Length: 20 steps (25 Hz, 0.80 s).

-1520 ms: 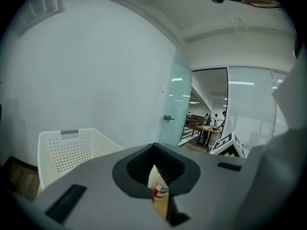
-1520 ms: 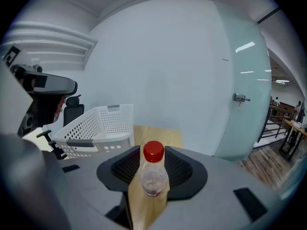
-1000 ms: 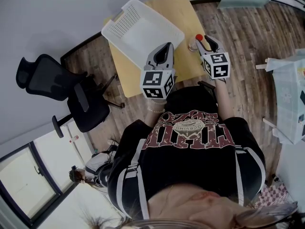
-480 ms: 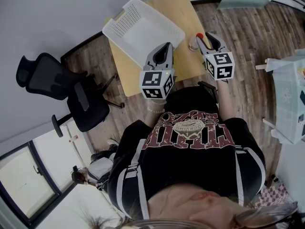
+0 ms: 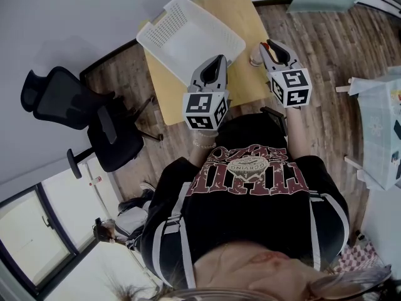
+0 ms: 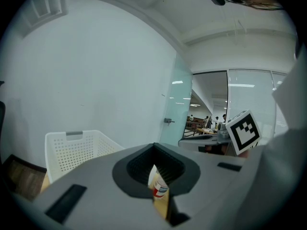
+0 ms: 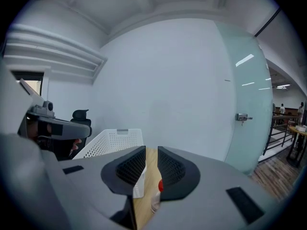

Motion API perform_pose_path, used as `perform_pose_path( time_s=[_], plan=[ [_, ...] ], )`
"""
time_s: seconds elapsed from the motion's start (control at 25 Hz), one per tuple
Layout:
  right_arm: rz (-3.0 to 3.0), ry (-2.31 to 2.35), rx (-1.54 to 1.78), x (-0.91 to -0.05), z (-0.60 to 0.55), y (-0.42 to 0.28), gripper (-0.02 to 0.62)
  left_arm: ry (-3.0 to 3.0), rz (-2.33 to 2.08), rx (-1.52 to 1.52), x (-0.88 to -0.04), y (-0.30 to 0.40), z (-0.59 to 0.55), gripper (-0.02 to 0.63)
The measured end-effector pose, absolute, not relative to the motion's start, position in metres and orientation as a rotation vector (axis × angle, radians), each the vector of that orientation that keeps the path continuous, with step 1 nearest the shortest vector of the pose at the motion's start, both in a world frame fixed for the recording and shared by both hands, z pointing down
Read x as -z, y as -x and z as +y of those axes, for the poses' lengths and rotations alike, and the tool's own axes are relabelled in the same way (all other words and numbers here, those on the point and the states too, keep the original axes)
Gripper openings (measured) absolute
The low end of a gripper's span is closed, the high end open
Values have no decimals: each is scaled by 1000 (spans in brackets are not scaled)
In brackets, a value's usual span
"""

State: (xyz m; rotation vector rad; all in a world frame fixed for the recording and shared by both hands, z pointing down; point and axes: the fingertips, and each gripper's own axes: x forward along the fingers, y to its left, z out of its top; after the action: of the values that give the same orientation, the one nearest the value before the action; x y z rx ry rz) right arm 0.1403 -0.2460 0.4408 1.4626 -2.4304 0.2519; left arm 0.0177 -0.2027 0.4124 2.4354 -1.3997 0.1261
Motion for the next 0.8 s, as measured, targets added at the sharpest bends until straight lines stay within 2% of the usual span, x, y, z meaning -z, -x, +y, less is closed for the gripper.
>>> perform_pose_path(
  time_s=[0.28,0.8],
  plan=[
    [-2465,-1453,-221,-427,-246,-128,57,-2435,-1411,-114,-409,-12,-201,46],
    [-2530,-1329,-209,-419,-250,-86,28,-2417,-1446,-93,-406,8,-208,46]
  ],
)
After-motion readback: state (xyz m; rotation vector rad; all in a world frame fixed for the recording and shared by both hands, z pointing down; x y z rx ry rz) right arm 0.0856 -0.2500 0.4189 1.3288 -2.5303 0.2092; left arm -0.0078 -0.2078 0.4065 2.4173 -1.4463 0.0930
